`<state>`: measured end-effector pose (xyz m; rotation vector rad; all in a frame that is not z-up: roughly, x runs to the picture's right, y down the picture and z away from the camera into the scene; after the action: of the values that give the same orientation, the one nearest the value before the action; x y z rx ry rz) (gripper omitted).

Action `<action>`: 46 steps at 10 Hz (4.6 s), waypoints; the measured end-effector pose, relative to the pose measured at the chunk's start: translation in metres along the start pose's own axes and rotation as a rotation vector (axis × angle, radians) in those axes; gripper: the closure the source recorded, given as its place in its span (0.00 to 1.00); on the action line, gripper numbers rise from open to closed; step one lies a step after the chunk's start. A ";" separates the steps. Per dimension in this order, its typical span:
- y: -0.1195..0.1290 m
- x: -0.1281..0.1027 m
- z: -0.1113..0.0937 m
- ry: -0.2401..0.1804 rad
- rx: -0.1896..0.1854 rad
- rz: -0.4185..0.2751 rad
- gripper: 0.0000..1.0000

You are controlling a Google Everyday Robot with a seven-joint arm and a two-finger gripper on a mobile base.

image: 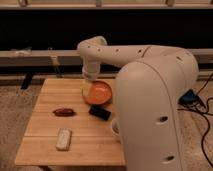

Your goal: Place the pepper on the white sponge

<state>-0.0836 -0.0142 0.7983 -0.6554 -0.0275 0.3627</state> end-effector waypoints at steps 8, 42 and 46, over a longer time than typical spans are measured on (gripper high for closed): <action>0.000 0.000 0.000 0.000 0.000 -0.001 0.20; 0.000 0.000 0.000 0.000 0.000 -0.001 0.20; 0.012 -0.011 0.000 0.002 0.021 -0.056 0.20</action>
<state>-0.0981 -0.0092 0.7925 -0.6335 -0.0396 0.3083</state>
